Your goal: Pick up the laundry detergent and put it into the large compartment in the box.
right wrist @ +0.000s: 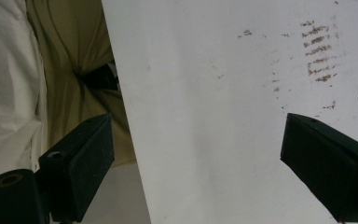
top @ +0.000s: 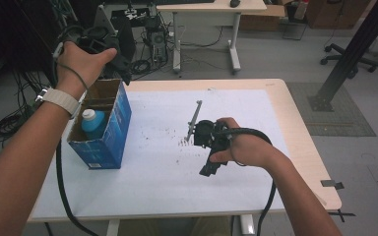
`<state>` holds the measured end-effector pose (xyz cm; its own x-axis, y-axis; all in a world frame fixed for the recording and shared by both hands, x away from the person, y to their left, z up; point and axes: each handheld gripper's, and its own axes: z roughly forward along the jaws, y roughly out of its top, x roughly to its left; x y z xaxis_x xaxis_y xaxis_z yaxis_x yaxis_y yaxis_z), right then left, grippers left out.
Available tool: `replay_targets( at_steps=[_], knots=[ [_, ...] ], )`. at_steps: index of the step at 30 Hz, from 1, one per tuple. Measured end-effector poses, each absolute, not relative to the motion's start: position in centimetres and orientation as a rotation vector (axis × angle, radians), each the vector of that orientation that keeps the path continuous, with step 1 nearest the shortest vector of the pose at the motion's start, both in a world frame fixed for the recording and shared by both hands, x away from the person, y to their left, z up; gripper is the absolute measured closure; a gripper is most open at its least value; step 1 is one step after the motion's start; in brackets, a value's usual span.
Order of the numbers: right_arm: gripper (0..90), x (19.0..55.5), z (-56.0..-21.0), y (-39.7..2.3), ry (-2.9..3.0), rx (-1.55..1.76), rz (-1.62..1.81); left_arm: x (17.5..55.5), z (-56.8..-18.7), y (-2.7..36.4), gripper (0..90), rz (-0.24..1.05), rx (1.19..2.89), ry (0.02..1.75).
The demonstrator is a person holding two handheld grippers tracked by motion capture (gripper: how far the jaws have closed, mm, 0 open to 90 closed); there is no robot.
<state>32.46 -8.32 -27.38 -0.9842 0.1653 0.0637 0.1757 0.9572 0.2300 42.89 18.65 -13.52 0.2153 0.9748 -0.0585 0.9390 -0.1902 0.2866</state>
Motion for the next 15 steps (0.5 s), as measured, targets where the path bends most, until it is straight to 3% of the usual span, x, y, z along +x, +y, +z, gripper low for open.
replay_targets(
  at_steps=[15],
  knots=[
    [10.0, 32.3, -27.3, -8.4, -3.069, -0.270, -0.378, 43.9, -13.8, 14.7, 7.8, 0.190, 2.251, 1.785]
  ],
)
